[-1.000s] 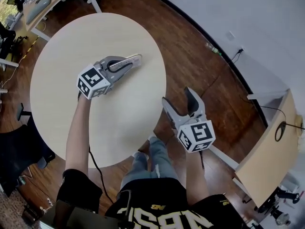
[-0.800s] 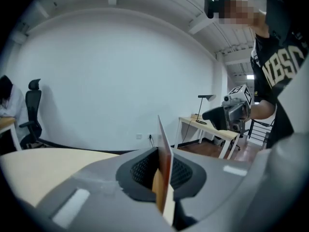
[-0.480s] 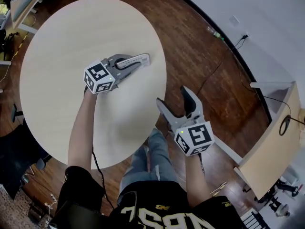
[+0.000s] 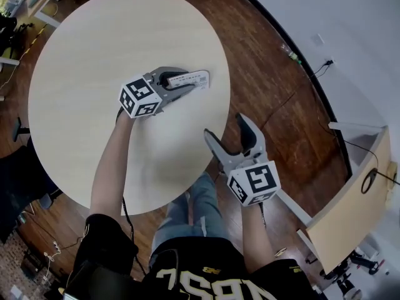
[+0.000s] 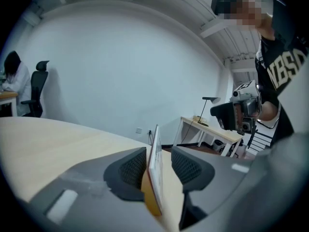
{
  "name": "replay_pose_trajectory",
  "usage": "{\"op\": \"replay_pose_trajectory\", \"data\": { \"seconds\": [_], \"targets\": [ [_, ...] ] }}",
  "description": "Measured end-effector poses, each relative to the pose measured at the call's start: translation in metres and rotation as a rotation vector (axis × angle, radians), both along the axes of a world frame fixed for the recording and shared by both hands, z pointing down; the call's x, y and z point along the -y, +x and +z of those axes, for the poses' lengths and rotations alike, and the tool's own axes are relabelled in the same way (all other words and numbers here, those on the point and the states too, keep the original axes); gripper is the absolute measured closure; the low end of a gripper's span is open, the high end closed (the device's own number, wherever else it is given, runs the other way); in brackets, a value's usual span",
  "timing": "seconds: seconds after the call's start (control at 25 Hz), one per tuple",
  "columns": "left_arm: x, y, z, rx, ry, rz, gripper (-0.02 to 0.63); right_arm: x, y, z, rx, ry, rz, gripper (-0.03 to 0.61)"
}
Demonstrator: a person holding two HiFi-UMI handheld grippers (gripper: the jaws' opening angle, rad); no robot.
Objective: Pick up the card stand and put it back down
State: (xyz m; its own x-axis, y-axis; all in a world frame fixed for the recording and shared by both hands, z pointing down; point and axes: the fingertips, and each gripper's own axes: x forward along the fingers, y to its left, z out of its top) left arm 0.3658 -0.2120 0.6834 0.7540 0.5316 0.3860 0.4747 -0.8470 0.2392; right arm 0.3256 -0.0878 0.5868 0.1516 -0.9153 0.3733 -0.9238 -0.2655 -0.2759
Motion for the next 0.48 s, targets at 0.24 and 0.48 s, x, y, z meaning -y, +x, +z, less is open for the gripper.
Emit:
{"op": "replay_pose_trajectory", "data": {
  "seconds": [0.24,0.48],
  "targets": [
    [0.042,-0.03,-0.066,-0.065,0.072,-0.154,0.393,0.027,-0.016,-0.037,-0.026,0.061,-0.062,0.213],
    [0.068,-0.076,-0.168,-0.159,0.164,-0.321,0.391,0.052,-0.042,-0.092,-0.054,0.146,-0.174,0.214]
  ]
}}
